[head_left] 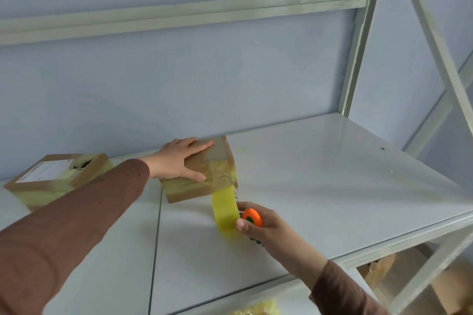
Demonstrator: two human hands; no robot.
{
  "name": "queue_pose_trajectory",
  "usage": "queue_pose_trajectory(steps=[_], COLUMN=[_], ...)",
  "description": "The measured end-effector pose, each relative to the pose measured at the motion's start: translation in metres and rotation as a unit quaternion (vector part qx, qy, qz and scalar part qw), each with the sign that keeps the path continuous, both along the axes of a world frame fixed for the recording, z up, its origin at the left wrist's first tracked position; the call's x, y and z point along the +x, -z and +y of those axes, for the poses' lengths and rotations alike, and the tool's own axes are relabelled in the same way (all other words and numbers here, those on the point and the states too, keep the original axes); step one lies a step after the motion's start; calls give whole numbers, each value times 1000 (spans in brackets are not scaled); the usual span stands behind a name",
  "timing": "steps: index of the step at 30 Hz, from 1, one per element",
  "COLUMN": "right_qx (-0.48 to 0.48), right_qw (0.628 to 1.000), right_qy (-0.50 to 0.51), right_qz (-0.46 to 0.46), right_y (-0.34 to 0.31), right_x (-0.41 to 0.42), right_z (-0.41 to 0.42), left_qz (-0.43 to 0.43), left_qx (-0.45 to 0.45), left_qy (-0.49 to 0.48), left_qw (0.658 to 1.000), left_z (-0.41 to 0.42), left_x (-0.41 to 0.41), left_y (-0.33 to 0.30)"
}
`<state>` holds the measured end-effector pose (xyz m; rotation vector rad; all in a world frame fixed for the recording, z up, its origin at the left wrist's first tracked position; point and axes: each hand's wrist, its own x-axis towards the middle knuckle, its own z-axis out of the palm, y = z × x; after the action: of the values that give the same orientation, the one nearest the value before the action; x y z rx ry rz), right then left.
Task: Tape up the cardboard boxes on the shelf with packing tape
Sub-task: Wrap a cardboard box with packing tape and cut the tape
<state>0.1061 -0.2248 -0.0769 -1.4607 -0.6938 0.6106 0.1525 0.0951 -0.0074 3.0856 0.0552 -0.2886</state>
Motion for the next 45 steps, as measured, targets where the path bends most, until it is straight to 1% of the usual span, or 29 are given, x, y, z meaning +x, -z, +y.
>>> queue_pose_trajectory(steps=[1,2,3,4,5,6,7,8,9,10,12,13,15,17,18,20,21,24,27,29,32,33,35,38,40,41,43,44,45], right_qx=[-1,2,12,34,65,95,116,115,96,69,57,73,106,126,121,105,104,61,47,67,73,66,27,-44,-50,-47,-33,-21,-12], right_qw=[1000,999,998,996,993,987,982,980,981,983,985,985,985,986,988,990,991,991,987,985,984,985,986,986,986,987,988,989,990], right_qy=[-9,-1,18,44,77,109,132,148,153,155,154,154,139,110,99,77,61,38,56,95,131,138,147,158,157,152,137,129,124], right_qz=[-24,-42,-60,-66,-67,-64,-64,-65,-67,-65,-43,-29,-1,-1,-15,-47,-60,-113,-143,-127,-92,-82,-75,-43,15,37,59,66,71], right_y=[1,-3,-9,-20,-31,-44,-54,-64,-69,-74,-74,-72,-70,-66,-63,-55,-52,-49,-53,-53,-41,-35,-22,-13,-19,-25,-38,-46,-52], right_x=[-1,-1,2,5,12,20,29,35,40,42,45,47,51,54,53,52,52,58,60,56,44,38,29,18,16,17,19,20,21], right_z=[0,2,4,6,6,6,5,5,7,10,18,21,22,20,19,16,16,21,30,28,19,16,9,-1,-5,-7,-10,-12,-12], left_qz=[-5,0,16,41,74,112,149,172,177,158,64,17,-54,-80,-82,-83,-84,-105,-112,-89,-60,-53,-39,-26,-11,2,40,59,67], left_qx=[-18,-60,-131,-219,-304,-366,-397,-401,-391,-363,-285,-255,-220,-182,-138,-35,-2,34,11,14,-24,-27,-27,-51,-125,-191,-339,-385,-406], left_qy=[-9,-17,-28,-43,-60,-76,-84,-89,-91,-87,-40,5,78,117,129,134,132,130,111,96,48,52,61,32,23,19,-5,-18,-27], left_qw=[1000,998,991,974,948,921,902,896,898,914,956,967,971,973,979,987,988,985,987,991,997,997,997,998,992,981,940,921,911], left_z=[-2,-5,-7,-8,-8,-7,-6,-7,-8,-11,-19,-25,-33,-33,-32,-30,-28,-28,-26,-27,-24,-23,-23,-26,-28,-28,-29,-30,-31], left_x=[1,4,5,6,6,5,3,0,-1,-2,-3,-5,-9,-10,-10,-9,-9,-7,-8,-8,-5,-4,-4,-1,-1,-1,-1,-1,-1], left_y=[-4,-10,-18,-27,-33,-39,-43,-46,-47,-50,-53,-52,-45,-35,-31,-25,-23,-15,-14,-14,-13,-14,-19,-24,-29,-33,-42,-45,-46])
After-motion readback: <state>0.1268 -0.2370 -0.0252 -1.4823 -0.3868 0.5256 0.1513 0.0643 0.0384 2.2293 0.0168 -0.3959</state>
